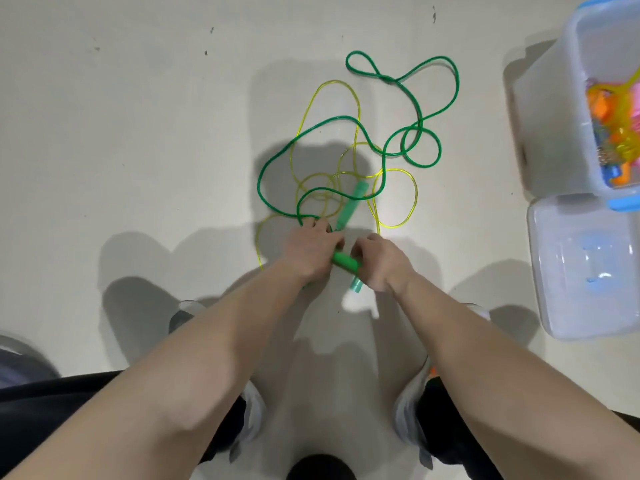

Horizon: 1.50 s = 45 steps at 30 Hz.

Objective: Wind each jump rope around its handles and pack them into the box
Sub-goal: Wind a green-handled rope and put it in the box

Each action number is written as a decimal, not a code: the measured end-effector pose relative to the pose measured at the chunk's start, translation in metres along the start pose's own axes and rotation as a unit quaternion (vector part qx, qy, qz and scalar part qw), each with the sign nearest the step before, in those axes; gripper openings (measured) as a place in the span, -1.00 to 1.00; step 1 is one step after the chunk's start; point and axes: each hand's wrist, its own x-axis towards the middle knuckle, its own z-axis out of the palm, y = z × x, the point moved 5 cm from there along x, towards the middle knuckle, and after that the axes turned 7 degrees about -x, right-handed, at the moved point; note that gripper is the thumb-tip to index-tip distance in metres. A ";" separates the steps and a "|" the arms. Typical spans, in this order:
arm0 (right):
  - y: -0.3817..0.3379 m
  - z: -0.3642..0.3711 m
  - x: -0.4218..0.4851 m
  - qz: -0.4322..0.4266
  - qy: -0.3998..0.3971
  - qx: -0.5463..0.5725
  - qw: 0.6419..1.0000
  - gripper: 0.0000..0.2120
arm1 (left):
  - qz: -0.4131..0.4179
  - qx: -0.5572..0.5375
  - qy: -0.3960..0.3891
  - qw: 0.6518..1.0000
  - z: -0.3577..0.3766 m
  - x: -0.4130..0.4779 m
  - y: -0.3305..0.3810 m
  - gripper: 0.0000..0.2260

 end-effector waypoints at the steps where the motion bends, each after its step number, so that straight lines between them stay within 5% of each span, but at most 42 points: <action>1: 0.003 0.002 0.001 -0.001 0.007 0.004 1.000 -0.77 | 0.007 0.015 0.008 1.000 0.003 0.001 0.001 -0.75; 5: 0.011 0.002 -0.004 -0.003 -0.003 0.046 0.999 -0.66 | 0.014 0.014 0.019 1.000 0.003 0.002 0.003 -0.81; 10: 0.012 -0.033 -0.020 0.007 0.064 0.172 0.983 -0.51 | -0.042 -0.219 -0.012 0.975 -0.032 -0.010 0.007 -0.78; 13: -0.001 -0.069 -0.038 0.034 0.059 0.320 0.945 -0.39 | -0.085 -0.500 -0.017 0.862 -0.075 -0.035 0.020 -0.81; 15: -0.026 -0.093 -0.057 -0.030 0.019 0.397 0.917 -0.37 | -0.092 -0.618 -0.006 0.781 -0.105 -0.055 0.027 -0.89; 19: -0.081 -0.132 -0.102 -0.131 -0.066 0.475 0.868 -0.68 | -0.067 -0.726 0.067 0.682 -0.160 -0.091 0.034 -0.85; 21: -0.091 -0.146 -0.117 -0.136 -0.067 0.523 0.839 -0.47 | -0.067 -0.768 0.130 0.623 -0.189 -0.108 0.030 -0.85; 23: -0.089 -0.157 -0.129 -0.124 -0.052 0.507 0.852 -0.34 | -0.063 -0.784 0.191 0.588 -0.216 -0.125 0.017 -0.82; 25: -0.082 -0.169 -0.141 -0.127 0.008 0.373 0.919 -0.42 | -0.069 -0.742 0.231 0.625 -0.236 -0.139 0.000 -0.78; 27: -0.067 -0.179 -0.147 -0.094 0.096 0.147 0.980 -0.62 | -0.076 -0.644 0.259 0.716 -0.249 -0.152 -0.009 -0.81; 29: -0.053 -0.186 -0.158 -0.030 0.129 -0.024 0.991 -0.74 | -0.084 -0.514 0.308 0.796 -0.260 -0.168 -0.012 -0.81; 32: -0.043 -0.190 -0.181 -0.025 0.087 0.114 0.989 -0.71 | -0.055 -0.404 0.314 0.858 -0.269 -0.196 -0.004 -0.72; 35: -0.060 -0.212 -0.217 -0.082 0.091 0.375 0.919 -0.73 | -0.001 -0.357 0.256 0.898 -0.257 -0.213 0.014 -0.79; 38: -0.082 -0.242 -0.247 -0.119 0.109 0.514 0.843 -0.76 | 0.057 -0.429 0.189 0.882 -0.236 -0.224 0.057 -0.82; 40: -0.089 -0.261 -0.259 -0.124 0.122 0.576 0.799 -0.78 | 0.098 -0.527 0.117 0.836 -0.222 -0.228 0.085 -0.85; 43: -0.090 -0.283 -0.272 -0.118 0.170 0.630 0.749 -0.80 | 0.118 -0.636 -0.026 0.762 -0.204 -0.236 0.107 -0.62; 45: -0.087 -0.291 -0.275 -0.110 0.195 0.636 0.739 -0.81 | 0.124 -0.617 -0.073 0.774 -0.198 -0.243 0.109 -0.60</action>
